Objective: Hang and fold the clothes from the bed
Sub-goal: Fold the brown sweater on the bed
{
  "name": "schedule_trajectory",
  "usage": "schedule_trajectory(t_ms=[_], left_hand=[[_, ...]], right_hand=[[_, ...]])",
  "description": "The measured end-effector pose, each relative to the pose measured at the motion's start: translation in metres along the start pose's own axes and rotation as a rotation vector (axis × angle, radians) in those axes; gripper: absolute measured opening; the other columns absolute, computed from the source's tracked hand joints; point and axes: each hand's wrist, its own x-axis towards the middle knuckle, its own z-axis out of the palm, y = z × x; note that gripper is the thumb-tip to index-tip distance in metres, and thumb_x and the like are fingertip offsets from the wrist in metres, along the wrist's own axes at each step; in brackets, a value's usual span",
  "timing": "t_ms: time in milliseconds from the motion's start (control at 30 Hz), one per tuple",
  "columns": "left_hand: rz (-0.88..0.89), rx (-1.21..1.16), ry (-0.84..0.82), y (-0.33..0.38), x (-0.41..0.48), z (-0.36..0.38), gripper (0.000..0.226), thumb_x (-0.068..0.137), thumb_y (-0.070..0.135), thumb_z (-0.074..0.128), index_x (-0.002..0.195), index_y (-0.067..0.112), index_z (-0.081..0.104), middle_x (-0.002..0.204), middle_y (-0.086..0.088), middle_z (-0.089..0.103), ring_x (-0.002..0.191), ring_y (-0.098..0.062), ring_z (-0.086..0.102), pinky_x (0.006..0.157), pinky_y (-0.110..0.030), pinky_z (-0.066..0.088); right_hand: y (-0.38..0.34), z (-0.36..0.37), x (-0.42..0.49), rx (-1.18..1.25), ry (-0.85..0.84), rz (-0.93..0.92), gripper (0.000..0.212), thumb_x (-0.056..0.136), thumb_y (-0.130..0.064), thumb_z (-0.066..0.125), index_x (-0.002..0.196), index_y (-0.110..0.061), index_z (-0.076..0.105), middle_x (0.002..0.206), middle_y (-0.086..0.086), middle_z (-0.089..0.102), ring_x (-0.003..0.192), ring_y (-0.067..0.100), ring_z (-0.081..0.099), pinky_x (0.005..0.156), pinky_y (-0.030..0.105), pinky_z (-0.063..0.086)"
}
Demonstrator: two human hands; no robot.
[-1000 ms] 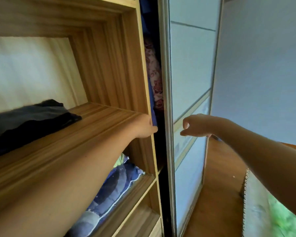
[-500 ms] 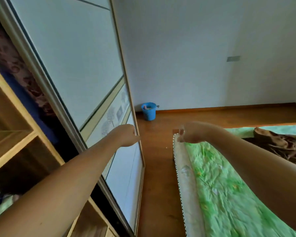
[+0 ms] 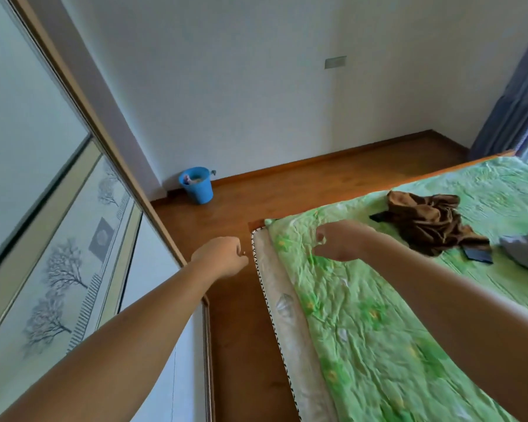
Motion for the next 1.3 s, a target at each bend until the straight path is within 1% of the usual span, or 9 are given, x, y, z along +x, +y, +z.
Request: schedule_trajectory(t_ms=[233, 333, 500, 633, 733, 800, 933, 1100, 1300], left_hand=[[0.051, 0.046, -0.009, -0.004, 0.099, -0.010, 0.028, 0.091, 0.047, 0.051, 0.106, 0.026, 0.060, 0.105, 0.004, 0.061, 0.095, -0.020, 0.060, 0.086, -0.042, 0.055], [0.048, 0.032, -0.012, -0.025, 0.150, -0.022, 0.029, 0.090, 0.047, 0.052, 0.108, 0.026, 0.060, 0.106, 0.004, 0.062, 0.095, -0.019, 0.060, 0.087, -0.041, 0.055], [0.025, 0.023, 0.017, -0.069, 0.238, -0.051, 0.028, 0.093, 0.043, 0.051, 0.112, 0.024, 0.058, 0.103, 0.002, 0.060, 0.092, -0.018, 0.060, 0.084, -0.040, 0.056], [0.024, 0.061, 0.001, -0.098, 0.300, -0.075, 0.031, 0.093, 0.043, 0.050, 0.115, 0.023, 0.058, 0.105, 0.002, 0.060, 0.093, -0.019, 0.060, 0.081, -0.037, 0.055], [0.035, 0.067, -0.003, -0.110, 0.348, -0.090, 0.030, 0.092, 0.044, 0.049, 0.112, 0.024, 0.059, 0.105, 0.002, 0.059, 0.094, -0.020, 0.059, 0.081, -0.038, 0.054], [0.046, 0.064, -0.002, -0.114, 0.382, -0.096, 0.030, 0.093, 0.045, 0.050, 0.112, 0.024, 0.059, 0.105, 0.003, 0.059, 0.093, -0.019, 0.059, 0.082, -0.038, 0.055], [0.053, 0.046, -0.013, -0.119, 0.456, -0.104, 0.028, 0.095, 0.043, 0.052, 0.112, 0.023, 0.060, 0.106, 0.003, 0.059, 0.093, -0.017, 0.059, 0.078, -0.035, 0.054], [0.027, -0.024, -0.027, -0.119, 0.565, -0.126, 0.026, 0.096, 0.045, 0.053, 0.110, 0.025, 0.059, 0.104, 0.004, 0.061, 0.090, -0.015, 0.059, 0.079, -0.035, 0.054], [0.061, 0.033, -0.046, -0.103, 0.667, -0.159, 0.026, 0.094, 0.047, 0.055, 0.109, 0.027, 0.060, 0.102, 0.005, 0.059, 0.090, -0.015, 0.060, 0.080, -0.037, 0.056]], right_hand=[[0.008, -0.013, 0.074, 0.039, -0.004, 0.052, 0.043, 0.098, -0.049, 0.051, 0.130, -0.022, 0.059, 0.126, 0.002, 0.063, 0.112, 0.026, 0.060, 0.088, 0.039, 0.053], [-0.006, -0.032, 0.121, 0.034, 0.007, 0.052, 0.044, 0.099, -0.046, 0.049, 0.132, -0.019, 0.060, 0.129, 0.003, 0.062, 0.116, 0.027, 0.059, 0.083, 0.035, 0.049], [-0.039, -0.072, 0.213, 0.036, 0.025, 0.081, 0.050, 0.098, -0.051, 0.048, 0.140, -0.024, 0.056, 0.140, 0.002, 0.057, 0.124, 0.028, 0.055, 0.095, 0.039, 0.048], [-0.055, -0.104, 0.279, 0.087, 0.005, 0.125, 0.041, 0.094, -0.043, 0.053, 0.130, -0.026, 0.060, 0.126, 0.002, 0.064, 0.108, 0.026, 0.060, 0.087, 0.037, 0.053], [-0.059, -0.122, 0.327, 0.095, 0.002, 0.125, 0.038, 0.095, -0.038, 0.055, 0.130, -0.023, 0.060, 0.126, 0.004, 0.063, 0.109, 0.027, 0.060, 0.085, 0.036, 0.052], [-0.057, -0.131, 0.361, 0.114, 0.004, 0.127, 0.039, 0.095, -0.039, 0.054, 0.130, -0.024, 0.059, 0.125, 0.003, 0.063, 0.106, 0.026, 0.061, 0.086, 0.037, 0.054], [-0.042, -0.149, 0.439, 0.146, 0.026, 0.124, 0.039, 0.094, -0.044, 0.056, 0.130, -0.028, 0.058, 0.114, -0.001, 0.063, 0.094, 0.020, 0.063, 0.080, 0.034, 0.055], [-0.013, -0.178, 0.549, 0.157, 0.093, 0.089, 0.041, 0.097, -0.046, 0.055, 0.135, -0.030, 0.056, 0.130, -0.001, 0.062, 0.110, 0.022, 0.060, 0.081, 0.035, 0.053], [0.020, -0.217, 0.628, 0.217, 0.095, 0.122, 0.037, 0.096, -0.044, 0.057, 0.130, -0.028, 0.059, 0.124, -0.001, 0.066, 0.104, 0.021, 0.063, 0.085, 0.037, 0.056]])
